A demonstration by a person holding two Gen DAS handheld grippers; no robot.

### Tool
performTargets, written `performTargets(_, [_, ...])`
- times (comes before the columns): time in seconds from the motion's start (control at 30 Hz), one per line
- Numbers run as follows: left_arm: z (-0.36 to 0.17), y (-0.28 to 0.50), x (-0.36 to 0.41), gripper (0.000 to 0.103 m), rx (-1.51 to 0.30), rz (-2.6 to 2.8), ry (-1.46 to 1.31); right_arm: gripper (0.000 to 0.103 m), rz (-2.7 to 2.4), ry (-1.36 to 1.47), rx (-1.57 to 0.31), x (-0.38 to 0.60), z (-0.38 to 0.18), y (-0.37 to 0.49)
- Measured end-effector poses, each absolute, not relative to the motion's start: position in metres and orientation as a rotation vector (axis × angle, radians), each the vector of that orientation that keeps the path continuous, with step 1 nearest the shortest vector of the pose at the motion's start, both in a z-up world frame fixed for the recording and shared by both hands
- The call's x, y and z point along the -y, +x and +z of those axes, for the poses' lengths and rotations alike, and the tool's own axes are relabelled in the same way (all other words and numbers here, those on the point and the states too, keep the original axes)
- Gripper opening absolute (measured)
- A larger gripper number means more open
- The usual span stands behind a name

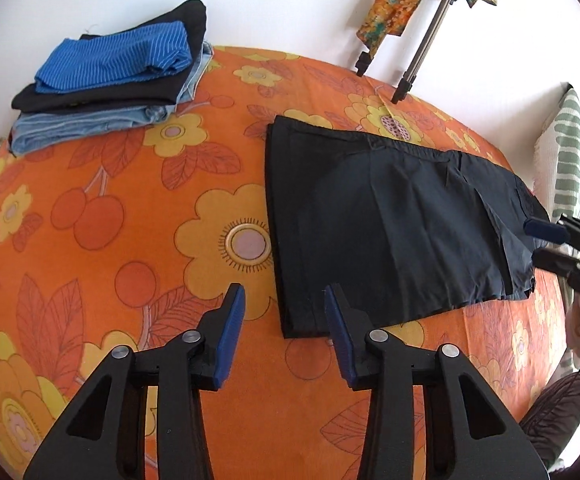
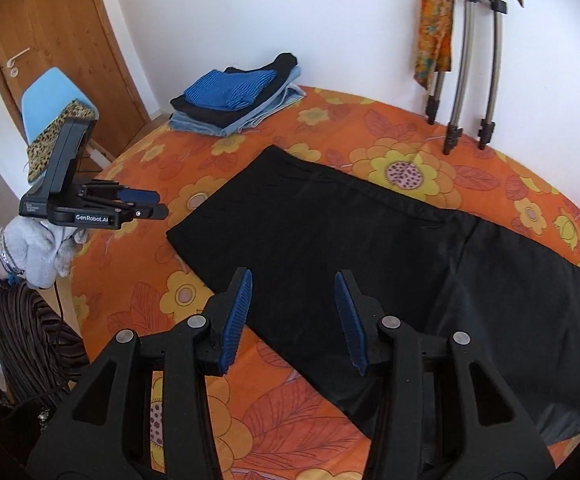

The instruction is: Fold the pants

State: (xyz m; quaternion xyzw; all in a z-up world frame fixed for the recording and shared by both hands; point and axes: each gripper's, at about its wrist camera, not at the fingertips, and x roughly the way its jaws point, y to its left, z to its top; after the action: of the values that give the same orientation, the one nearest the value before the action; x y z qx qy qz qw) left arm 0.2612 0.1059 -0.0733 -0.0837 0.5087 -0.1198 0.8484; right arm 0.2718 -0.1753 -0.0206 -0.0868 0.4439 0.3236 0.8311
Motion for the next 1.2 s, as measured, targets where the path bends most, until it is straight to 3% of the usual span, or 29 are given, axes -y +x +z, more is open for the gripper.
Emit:
performTargets(0.5, [-0.097, 0.268, -0.092, 0.034, -1.195, -0.332, -0.182, 0.045, 0.844, -0.382, -1.025, 0.048, -0.101, 0.262])
performTargets(0.53, [-0.097, 0.269, -0.092, 0.028, -1.192, -0.331, -0.180, 0.045, 0.843, -0.383, -1.022, 0.047, -0.102, 0.263])
performTargets(0.57, [-0.098, 0.269, -0.091, 0.014, -1.196, -0.334, -0.175, 0.045, 0.843, -0.382, -1.018, 0.046, -0.102, 0.264])
performTargets(0.67, [-0.098, 0.269, -0.090, 0.009, -1.187, -0.335, -0.172, 0.045, 0.847, -0.380, -1.011, 0.042, -0.105, 0.266])
performTargets(1.2, [-0.089, 0.276, -0.100, 0.006, -1.155, -0.372, -0.302, 0.045, 0.818, -0.527, -0.900, 0.005, -0.116, 0.257])
